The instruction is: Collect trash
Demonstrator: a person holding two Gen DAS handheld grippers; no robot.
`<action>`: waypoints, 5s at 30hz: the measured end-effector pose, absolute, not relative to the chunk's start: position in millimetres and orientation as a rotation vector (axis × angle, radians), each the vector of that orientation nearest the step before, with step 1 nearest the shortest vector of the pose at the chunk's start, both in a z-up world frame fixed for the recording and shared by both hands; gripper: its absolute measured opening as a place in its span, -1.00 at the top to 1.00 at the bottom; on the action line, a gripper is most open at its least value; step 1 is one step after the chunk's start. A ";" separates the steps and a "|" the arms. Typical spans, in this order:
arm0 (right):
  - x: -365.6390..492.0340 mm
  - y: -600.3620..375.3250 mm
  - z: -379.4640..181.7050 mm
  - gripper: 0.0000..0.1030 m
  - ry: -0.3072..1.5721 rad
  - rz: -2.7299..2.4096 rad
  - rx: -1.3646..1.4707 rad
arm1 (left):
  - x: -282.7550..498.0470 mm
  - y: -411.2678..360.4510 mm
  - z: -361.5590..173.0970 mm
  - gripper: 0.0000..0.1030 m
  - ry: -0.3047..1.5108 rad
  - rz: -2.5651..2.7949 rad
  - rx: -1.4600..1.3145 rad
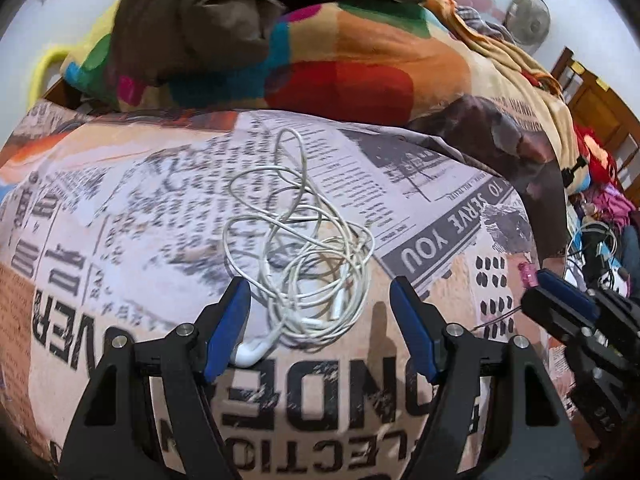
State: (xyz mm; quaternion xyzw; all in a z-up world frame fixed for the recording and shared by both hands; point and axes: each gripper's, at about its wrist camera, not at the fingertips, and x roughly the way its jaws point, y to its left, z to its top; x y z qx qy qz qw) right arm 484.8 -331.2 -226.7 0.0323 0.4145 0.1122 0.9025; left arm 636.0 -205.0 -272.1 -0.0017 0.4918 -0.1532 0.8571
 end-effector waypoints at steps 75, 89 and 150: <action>253.5 78.9 -139.3 0.64 0.833 0.999 -0.246 | 188.9 243.5 -196.2 0.72 0.766 0.348 -0.379; 257.5 149.6 -246.3 0.64 1.118 1.033 -0.358 | 189.8 265.9 -339.8 0.72 1.026 0.365 -0.540; 86.8 -110.7 9.0 0.22 0.376 0.552 0.018 | 38.5 81.1 3.0 0.00 0.368 0.112 -0.160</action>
